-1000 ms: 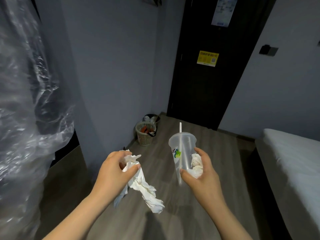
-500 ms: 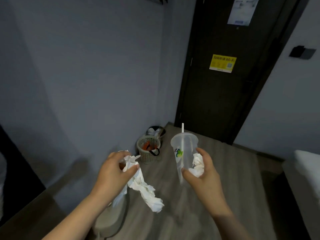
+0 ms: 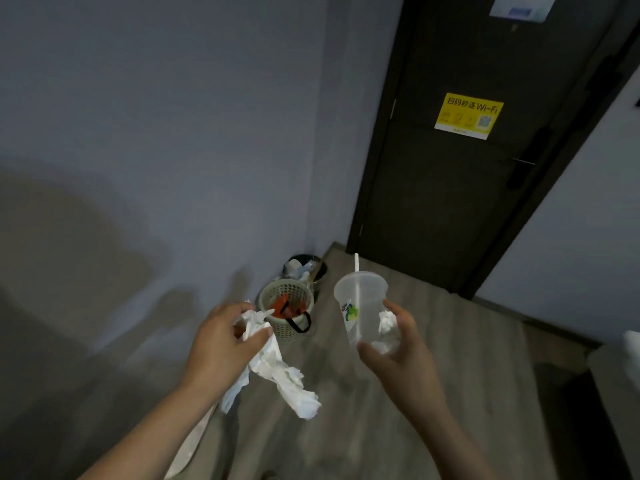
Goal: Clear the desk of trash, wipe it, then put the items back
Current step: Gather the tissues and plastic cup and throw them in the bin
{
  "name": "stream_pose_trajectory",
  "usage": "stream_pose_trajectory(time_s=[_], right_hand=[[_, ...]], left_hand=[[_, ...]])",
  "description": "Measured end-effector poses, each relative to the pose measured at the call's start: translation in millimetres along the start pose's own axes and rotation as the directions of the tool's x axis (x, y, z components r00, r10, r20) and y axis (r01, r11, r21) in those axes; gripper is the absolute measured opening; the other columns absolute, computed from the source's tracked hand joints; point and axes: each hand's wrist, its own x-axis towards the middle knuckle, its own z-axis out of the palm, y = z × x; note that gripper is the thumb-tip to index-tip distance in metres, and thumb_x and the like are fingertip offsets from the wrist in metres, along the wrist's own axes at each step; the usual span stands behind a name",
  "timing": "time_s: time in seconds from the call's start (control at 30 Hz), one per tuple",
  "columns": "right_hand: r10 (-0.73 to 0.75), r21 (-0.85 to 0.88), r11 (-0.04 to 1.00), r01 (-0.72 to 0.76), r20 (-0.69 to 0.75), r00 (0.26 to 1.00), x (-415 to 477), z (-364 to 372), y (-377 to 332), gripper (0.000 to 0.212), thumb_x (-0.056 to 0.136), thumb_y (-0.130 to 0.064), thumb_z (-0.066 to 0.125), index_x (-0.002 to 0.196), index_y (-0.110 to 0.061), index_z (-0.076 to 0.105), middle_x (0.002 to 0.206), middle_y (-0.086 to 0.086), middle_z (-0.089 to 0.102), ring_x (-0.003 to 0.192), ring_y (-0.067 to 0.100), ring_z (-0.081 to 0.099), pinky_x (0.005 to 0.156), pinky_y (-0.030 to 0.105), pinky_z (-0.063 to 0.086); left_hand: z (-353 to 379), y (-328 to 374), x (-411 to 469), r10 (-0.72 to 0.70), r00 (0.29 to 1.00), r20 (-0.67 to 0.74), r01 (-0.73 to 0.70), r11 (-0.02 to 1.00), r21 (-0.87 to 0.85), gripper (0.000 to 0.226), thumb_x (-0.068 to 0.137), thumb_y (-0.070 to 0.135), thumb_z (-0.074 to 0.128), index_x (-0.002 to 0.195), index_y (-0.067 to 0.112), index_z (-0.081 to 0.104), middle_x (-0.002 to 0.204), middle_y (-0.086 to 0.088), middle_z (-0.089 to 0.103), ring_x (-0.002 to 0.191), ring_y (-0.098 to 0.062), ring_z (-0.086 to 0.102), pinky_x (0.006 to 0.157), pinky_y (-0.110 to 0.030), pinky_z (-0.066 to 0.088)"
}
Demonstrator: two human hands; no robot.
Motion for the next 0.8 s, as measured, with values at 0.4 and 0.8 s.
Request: stream_pose_trajectory(time_s=[0.4,0.8], right_hand=[[0.120,-0.102,0.989,-0.103,0.178,0.977,214,72,1,0.065,0.080,-0.025,0.073,0.131,-0.042,0.036,0.103,-0.007,0.060,0.066,0.012,0.068,0.053,0.026,0.057],[0.176,-0.207,0.973,-0.105,0.368,0.913,384,125,49,0.055,0.078,-0.024,0.076,0.123,-0.030,0.045,0.105,-0.011,0.049,0.088,0.010,0.058,0.065,0.027,0.058]], left_hand=[[37,-40,197,-0.008,1.000,0.027,0.005,0.994,0.112,0.025,0.077,0.024,0.078,0.098,0.022,0.065,0.093,0.002,0.060,0.079,-0.008,0.055,0.067,-0.014,0.038],[90,-77,323,-0.152,0.987,0.042,0.141,0.971,0.193,0.015,0.078,0.020,0.076,0.085,0.017,0.063,0.079,-0.002,0.065,0.070,-0.006,0.056,0.063,-0.015,0.040]])
